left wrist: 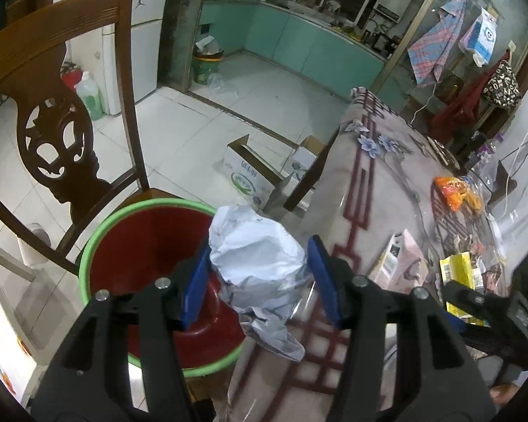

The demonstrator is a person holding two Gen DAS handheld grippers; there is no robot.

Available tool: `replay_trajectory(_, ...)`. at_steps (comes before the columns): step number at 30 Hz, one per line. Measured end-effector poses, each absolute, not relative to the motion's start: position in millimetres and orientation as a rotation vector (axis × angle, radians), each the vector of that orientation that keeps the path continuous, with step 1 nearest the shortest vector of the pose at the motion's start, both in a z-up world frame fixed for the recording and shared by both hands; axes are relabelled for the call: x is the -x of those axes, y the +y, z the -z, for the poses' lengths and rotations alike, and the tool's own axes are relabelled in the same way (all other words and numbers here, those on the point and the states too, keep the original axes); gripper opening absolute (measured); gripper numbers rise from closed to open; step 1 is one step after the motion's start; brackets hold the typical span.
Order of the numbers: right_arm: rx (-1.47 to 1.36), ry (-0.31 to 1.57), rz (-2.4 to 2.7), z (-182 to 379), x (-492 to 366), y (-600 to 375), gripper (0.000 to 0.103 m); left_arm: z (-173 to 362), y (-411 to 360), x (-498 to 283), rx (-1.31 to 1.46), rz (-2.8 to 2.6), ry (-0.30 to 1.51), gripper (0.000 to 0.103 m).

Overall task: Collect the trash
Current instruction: 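Carry the white paper to the red bucket and open the left gripper while the right drops the box, then grasp the yellow box with the left gripper while the right grasps the paper cup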

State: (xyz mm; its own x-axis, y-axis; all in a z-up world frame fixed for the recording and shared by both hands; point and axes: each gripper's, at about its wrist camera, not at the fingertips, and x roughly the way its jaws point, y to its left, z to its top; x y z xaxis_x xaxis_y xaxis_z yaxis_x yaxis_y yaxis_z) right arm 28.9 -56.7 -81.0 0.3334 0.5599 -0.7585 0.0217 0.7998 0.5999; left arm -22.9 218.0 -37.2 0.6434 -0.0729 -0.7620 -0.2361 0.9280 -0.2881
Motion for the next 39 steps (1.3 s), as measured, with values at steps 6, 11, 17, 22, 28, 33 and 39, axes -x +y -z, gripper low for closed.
replay_trajectory(6, -0.555, 1.234, -0.370, 97, -43, -32, 0.041, 39, 226, 24, 0.380, -0.115, 0.869, 0.052)
replay_trajectory(11, -0.467, 1.224, -0.476, 93, -36, -20, 0.019, 40, 239, 27, 0.395, -0.165, 0.860, 0.052)
replay_trajectory(17, -0.375, 1.218, -0.613, 83, -31, 25, 0.016, 36, 265, 37, 0.453, -0.266, 0.811, 0.052)
replay_trajectory(22, -0.319, 1.235, -0.664, 83, -31, 54, 0.033, 44, 278, 38, 0.486, -0.327, 0.833, 0.058)
replay_trajectory(28, -0.346, 1.166, -0.597, 73, -32, 34, 0.074, 41, 278, 39, 0.472, -0.350, 0.808, 0.088)
replay_trajectory(33, -0.327, 1.114, -0.504, 58, -19, -31, 0.074, 43, 263, 33, 0.465, -0.285, 0.824, 0.088)
replay_trajectory(39, -0.184, 1.036, -0.354, 35, 8, -109, 0.074, 39, 219, 18, 0.412, -0.163, 0.846, 0.088)
